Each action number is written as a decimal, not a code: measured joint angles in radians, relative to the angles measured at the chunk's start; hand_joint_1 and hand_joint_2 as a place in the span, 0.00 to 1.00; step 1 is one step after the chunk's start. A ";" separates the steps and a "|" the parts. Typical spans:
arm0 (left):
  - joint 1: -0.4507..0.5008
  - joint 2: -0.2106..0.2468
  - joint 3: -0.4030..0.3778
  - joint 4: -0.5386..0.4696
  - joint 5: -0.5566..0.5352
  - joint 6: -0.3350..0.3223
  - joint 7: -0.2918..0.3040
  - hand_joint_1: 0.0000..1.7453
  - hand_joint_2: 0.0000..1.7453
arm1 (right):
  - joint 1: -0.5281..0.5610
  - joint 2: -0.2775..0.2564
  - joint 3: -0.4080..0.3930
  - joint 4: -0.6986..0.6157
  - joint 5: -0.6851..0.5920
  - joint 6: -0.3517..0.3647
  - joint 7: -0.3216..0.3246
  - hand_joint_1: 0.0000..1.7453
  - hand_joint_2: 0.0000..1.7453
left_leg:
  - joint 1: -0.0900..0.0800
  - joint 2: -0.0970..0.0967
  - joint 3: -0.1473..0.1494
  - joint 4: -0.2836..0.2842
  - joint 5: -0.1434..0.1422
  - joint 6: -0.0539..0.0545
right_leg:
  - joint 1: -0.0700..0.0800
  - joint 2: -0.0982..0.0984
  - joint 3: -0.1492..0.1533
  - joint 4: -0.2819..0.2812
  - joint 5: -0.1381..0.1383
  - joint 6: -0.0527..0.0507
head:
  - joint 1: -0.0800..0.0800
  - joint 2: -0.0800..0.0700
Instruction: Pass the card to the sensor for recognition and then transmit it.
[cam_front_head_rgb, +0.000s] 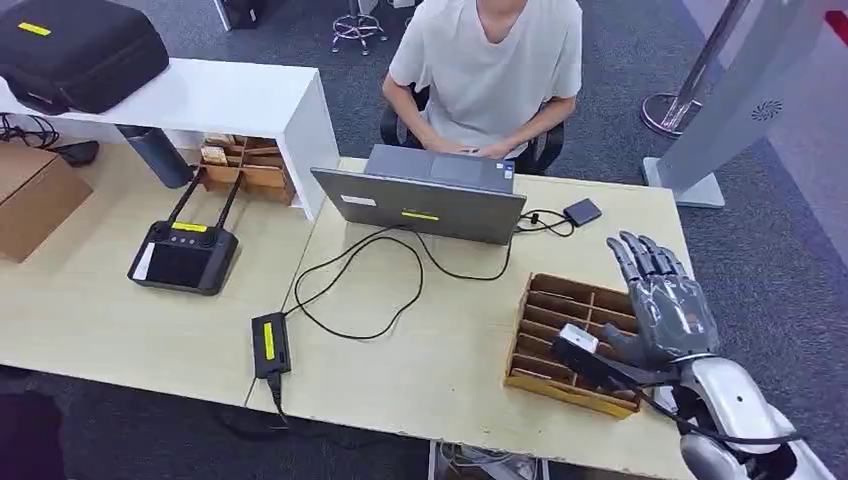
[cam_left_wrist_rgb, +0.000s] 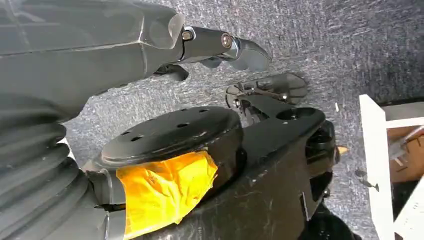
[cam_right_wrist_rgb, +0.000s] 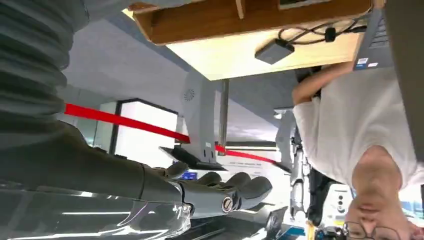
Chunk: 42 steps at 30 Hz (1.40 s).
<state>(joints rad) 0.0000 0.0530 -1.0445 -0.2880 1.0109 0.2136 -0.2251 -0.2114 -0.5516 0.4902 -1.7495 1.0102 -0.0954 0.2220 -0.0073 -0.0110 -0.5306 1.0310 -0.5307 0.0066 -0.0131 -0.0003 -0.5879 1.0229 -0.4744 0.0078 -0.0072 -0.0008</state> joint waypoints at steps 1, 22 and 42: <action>0.002 0.000 0.000 0.000 0.000 0.000 0.000 0.00 1.00 | 0.005 0.001 0.001 -0.004 -0.004 0.000 -0.004 0.00 1.00 | 0.000 0.000 -0.001 0.000 0.000 0.000 | 0.000 0.000 0.000 0.000 0.000 0.000 | 0.000 0.000; 0.001 0.000 0.000 0.000 -0.009 -0.003 0.000 0.00 1.00 | 0.012 0.042 0.083 -0.034 -0.021 -0.007 -0.016 0.00 1.00 | 0.000 0.001 0.000 0.000 0.000 0.000 | 0.000 0.001 0.000 0.000 0.000 0.000 | 0.000 0.000; -0.004 -0.005 0.004 0.000 0.006 -0.001 0.001 0.00 1.00 | 0.074 0.038 0.119 -0.086 -0.036 0.037 0.029 0.00 1.00 | 0.000 0.001 0.000 0.000 0.000 0.000 | 0.000 0.001 -0.001 0.000 0.000 0.000 | 0.000 0.000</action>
<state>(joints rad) -0.0035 0.0484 -1.0403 -0.2880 1.0174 0.2125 -0.2243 -0.1374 -0.5138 0.6096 -1.8356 0.9739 -0.0580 0.2514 -0.0075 -0.0103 -0.5306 1.0309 -0.5308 0.0066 -0.0132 0.0007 -0.5886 1.0227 -0.4745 0.0078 -0.0072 -0.0008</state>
